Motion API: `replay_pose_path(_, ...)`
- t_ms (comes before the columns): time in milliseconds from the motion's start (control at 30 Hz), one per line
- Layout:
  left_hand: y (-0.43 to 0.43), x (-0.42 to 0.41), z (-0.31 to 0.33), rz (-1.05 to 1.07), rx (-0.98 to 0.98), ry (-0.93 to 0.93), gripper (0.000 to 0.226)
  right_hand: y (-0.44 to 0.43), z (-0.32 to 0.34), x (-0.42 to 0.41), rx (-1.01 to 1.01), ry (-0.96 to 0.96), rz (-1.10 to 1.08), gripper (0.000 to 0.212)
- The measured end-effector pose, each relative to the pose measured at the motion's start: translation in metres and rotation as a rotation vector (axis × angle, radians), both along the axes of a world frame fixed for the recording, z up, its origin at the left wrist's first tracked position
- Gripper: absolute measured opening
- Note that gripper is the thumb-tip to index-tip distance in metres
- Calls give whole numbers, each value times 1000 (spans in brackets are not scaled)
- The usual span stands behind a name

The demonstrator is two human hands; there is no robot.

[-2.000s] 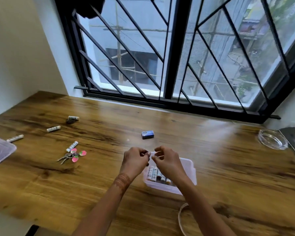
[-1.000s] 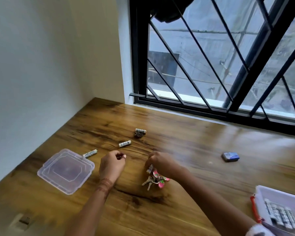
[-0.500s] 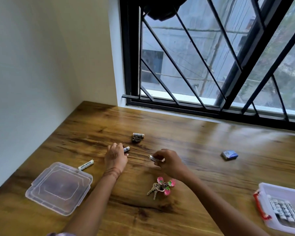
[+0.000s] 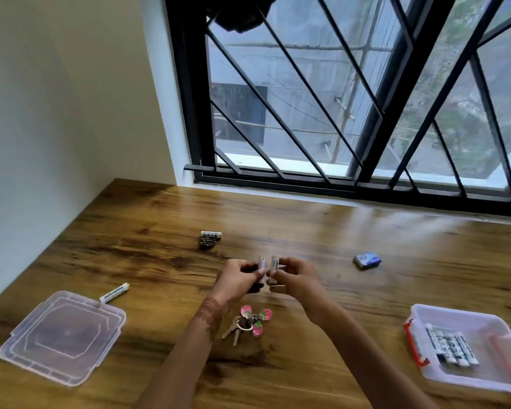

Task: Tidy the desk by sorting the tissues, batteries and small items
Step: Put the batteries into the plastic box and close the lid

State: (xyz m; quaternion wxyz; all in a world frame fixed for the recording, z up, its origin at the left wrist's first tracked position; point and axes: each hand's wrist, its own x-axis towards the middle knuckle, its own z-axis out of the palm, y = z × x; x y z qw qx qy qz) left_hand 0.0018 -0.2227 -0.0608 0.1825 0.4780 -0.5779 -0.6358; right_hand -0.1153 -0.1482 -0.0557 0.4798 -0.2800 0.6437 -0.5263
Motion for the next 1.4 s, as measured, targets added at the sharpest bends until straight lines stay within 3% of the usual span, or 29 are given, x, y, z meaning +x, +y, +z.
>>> replay_pose_path(267,60,-79,10,-112,24,104,27,67,15,-75,-6,-15,-123,14)
replay_pose_path(567,139,-164,14,-243,-131,-14,35,151,27,-162,97,161,-137,29)
replay_pose_path(733,172,-188,5,-236,-525,-310,53,193,13,-208,365,399,-126,29)
replay_pose_path(867,182,-191,0,-199,-537,-319,45,211,6,-221,555,837,-54,10)
replay_pose_path(967,185,-192,-1,-137,-529,-315,39,214,7,-216,589,1007,-7,9)
replay_pose_path(1167,192,-192,-3,-69,-519,-287,31,214,-4,-211,525,1081,-20,31)
replay_pose_path(1300,193,-193,-4,-53,-529,-295,30,217,-4,-215,515,1190,6,12)
replay_pose_path(1400,193,-193,-3,-58,-537,-303,32,218,-2,-215,516,1258,15,10)
